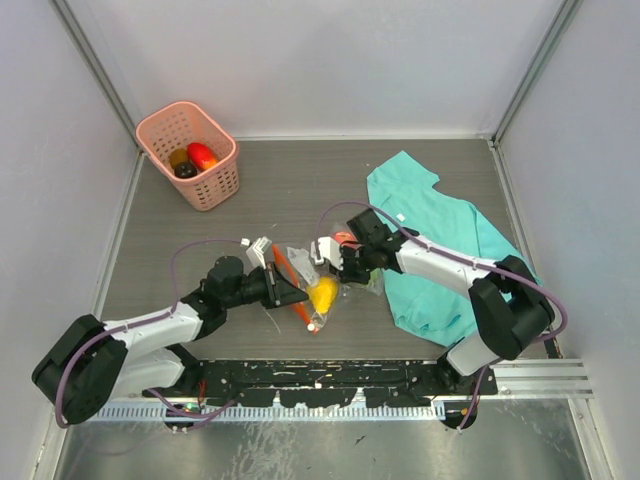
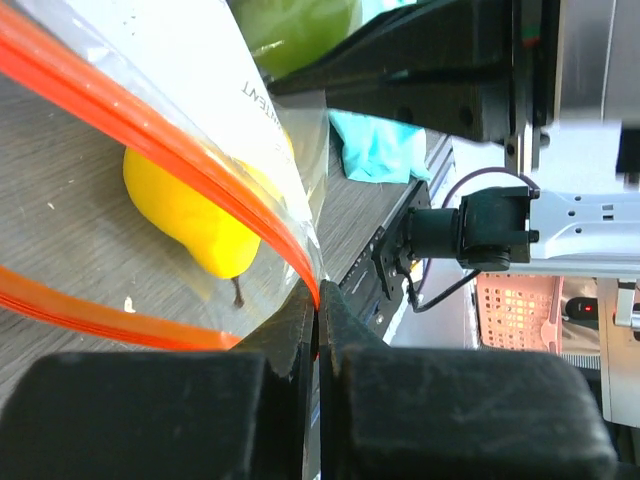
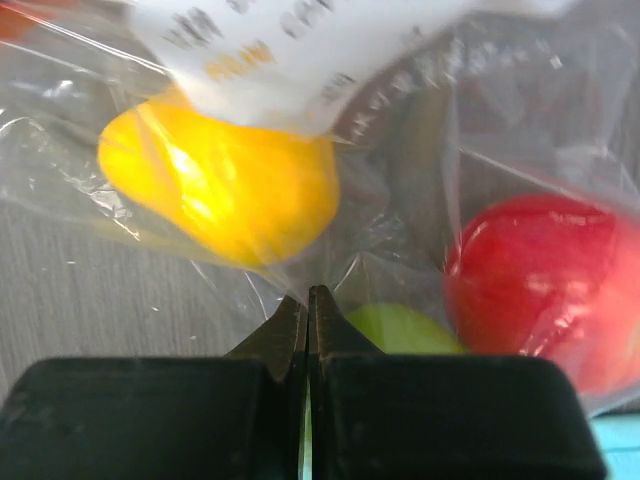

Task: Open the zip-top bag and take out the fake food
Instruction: Pick up the fake fruit from the zipper food storage bag.

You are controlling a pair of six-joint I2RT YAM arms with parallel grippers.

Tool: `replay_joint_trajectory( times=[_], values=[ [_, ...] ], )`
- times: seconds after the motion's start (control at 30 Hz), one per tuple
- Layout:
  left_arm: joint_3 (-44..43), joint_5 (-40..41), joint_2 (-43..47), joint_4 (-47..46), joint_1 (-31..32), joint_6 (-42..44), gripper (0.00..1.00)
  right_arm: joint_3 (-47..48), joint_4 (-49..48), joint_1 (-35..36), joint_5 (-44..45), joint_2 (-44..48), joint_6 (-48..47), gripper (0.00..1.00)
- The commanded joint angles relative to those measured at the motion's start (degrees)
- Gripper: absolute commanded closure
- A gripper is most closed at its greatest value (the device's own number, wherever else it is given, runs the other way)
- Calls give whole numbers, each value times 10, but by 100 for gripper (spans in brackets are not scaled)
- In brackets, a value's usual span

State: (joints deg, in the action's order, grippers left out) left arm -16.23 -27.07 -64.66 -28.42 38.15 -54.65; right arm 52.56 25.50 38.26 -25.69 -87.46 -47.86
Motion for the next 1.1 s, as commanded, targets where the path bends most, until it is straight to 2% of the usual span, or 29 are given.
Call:
replay_joint_trajectory(
  times=[0.0, 0.1, 0.33, 0.4, 0.5, 0.63, 0.8, 1.07],
  values=[
    [-3, -14, -14, -47, 1, 9, 100, 20, -27, -33, 6, 15, 26, 98],
    [-12, -19, -41, -50, 0, 14, 100, 24, -2, -34, -32, 17, 0, 95],
    [-25, -59, -107, -92, 0, 10, 96, 15, 64, -34, -140, 80, -113, 55],
    [-28, -65, -113, -96, 0, 8, 95, 6, 73, -34, -171, 99, -142, 47],
    [-30, -68, -113, -100, 1, 6, 96, -1, 86, -28, -188, 94, -180, 41],
    [-33, -72, -114, -107, 1, 8, 96, -23, 26, -1, -128, 81, -162, 37],
    [-38, -81, -126, -125, 0, 1, 97, -29, -18, 9, -62, 67, -120, 39],
    [-59, -95, -141, -124, 0, 1, 98, -32, -34, 12, -55, 39, -109, 46]
  ],
)
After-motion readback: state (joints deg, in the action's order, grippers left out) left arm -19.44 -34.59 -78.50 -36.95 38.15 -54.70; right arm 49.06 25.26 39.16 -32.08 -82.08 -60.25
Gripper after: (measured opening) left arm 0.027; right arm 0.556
